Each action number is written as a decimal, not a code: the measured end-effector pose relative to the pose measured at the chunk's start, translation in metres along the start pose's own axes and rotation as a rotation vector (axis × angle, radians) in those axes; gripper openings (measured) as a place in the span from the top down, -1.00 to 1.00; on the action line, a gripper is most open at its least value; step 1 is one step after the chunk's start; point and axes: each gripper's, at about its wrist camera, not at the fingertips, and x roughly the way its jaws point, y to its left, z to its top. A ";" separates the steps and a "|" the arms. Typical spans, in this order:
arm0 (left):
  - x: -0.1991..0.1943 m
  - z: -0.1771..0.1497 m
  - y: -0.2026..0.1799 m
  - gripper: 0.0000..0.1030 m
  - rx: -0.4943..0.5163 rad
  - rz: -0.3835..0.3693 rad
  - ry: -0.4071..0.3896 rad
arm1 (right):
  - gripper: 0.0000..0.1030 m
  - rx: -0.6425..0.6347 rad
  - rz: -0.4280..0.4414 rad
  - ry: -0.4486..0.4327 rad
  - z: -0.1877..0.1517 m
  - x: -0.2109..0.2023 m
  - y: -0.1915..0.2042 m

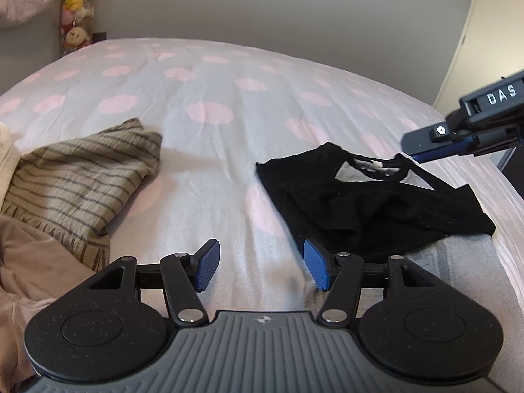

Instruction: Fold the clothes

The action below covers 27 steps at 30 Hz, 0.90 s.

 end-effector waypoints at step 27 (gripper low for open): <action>0.059 -0.012 -0.121 0.24 0.675 0.160 0.006 | 0.19 -0.353 -0.310 -0.096 -0.121 -0.065 -0.167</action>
